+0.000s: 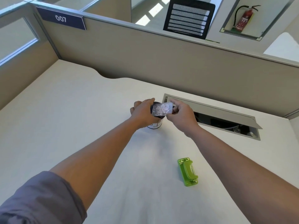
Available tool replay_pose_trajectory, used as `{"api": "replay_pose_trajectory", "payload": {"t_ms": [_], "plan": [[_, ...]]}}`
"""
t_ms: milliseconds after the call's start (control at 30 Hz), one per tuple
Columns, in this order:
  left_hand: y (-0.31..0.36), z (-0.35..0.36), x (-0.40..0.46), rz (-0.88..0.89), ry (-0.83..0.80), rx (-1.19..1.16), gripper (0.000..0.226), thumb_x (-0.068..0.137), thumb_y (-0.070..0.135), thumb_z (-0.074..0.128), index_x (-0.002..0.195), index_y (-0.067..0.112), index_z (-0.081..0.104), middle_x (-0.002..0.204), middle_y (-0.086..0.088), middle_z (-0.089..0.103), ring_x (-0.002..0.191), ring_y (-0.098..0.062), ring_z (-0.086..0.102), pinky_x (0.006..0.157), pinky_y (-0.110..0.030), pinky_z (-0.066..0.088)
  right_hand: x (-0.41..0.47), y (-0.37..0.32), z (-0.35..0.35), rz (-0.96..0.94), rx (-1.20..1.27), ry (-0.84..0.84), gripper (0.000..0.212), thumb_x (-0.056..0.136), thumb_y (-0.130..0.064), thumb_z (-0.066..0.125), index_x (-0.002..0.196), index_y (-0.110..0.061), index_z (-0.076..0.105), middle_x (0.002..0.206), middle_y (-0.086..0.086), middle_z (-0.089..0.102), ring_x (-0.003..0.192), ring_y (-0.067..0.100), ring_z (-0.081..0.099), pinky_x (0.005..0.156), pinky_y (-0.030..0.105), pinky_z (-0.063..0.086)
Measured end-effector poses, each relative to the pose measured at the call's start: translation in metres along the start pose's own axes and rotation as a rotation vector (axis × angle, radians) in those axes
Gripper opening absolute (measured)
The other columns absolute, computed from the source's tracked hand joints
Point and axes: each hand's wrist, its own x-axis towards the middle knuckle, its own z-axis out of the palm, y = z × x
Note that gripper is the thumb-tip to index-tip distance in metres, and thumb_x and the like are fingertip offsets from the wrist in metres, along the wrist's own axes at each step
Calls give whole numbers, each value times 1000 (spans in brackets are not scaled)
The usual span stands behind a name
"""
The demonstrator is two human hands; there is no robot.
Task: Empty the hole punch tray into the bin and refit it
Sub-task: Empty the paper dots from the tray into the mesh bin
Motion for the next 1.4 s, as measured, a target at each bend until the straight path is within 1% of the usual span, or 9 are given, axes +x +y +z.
{"api": "replay_pose_trajectory", "payload": {"t_ms": [100, 167, 267, 433, 600, 800, 933, 1067, 1400], "plan": [[1, -2, 4, -16, -6, -11, 78, 70, 40, 82, 138, 22, 47, 133, 6, 58, 130, -28, 33, 92, -40, 29, 7, -6, 7, -32, -83, -8, 61, 83, -4, 63, 141, -23, 57, 82, -9, 62, 73, 12, 55, 70, 23, 46], [1, -1, 6, -23, -9, 10, 78, 68, 42, 84, 135, 23, 49, 132, 6, 59, 128, -29, 34, 90, -40, 28, 10, -8, 13, -64, -135, -22, 62, 85, -7, 61, 144, -22, 54, 103, -2, 67, 93, 16, 61, 84, 23, 47], [0, 0, 8, -27, -10, 45, 79, 66, 46, 83, 134, 25, 50, 132, 8, 59, 127, -29, 36, 89, -39, 29, 13, -6, 22, -129, -231, -12, 58, 86, -8, 56, 143, -20, 56, 135, 7, 65, 126, 25, 57, 105, 35, 47], [0, -4, 6, -13, -13, 62, 77, 69, 47, 82, 136, 27, 49, 135, 10, 58, 127, -28, 36, 88, -36, 25, 14, 0, 31, -227, -400, 54, 53, 89, -7, 54, 142, -18, 55, 120, 11, 64, 112, 30, 57, 86, 33, 44], [-1, -5, 8, -26, -17, 71, 71, 66, 49, 80, 128, 27, 53, 125, 10, 61, 121, -28, 38, 85, -38, 27, 8, 7, 34, -406, -490, 95, 24, 86, -4, 54, 105, -10, 68, 91, 9, 62, 86, 31, 58, 65, 34, 40], [-3, -4, 8, -16, -1, 51, 68, 68, 45, 80, 129, 27, 54, 125, 11, 61, 122, -28, 38, 84, -37, 24, 6, 14, 31, -487, -519, 147, 16, 83, 0, 63, 93, -9, 72, 89, 7, 68, 82, 33, 57, 69, 35, 45], [-3, -5, 8, -25, -11, 61, 79, 67, 48, 82, 137, 29, 50, 132, 11, 60, 125, -26, 36, 88, -37, 24, 5, 15, 29, -453, -481, 162, 16, 80, 2, 65, 89, -9, 73, 89, 7, 70, 81, 33, 58, 70, 30, 36], [-7, -4, 8, -16, -14, 67, 91, 67, 54, 82, 146, 31, 42, 139, 10, 57, 130, -25, 34, 93, -37, 24, 3, 16, 27, -452, -457, 168, 15, 78, 4, 65, 84, -7, 72, 85, 8, 70, 79, 34, 58, 67, 33, 41], [-9, -2, 9, 4, -9, 121, 93, 68, 57, 81, 148, 32, 40, 144, 11, 53, 132, -26, 35, 97, -40, 27, 0, 17, 26, -375, -425, 170, 18, 76, 3, 64, 86, -8, 74, 85, 8, 73, 81, 31, 63, 68, 32, 44]]}}
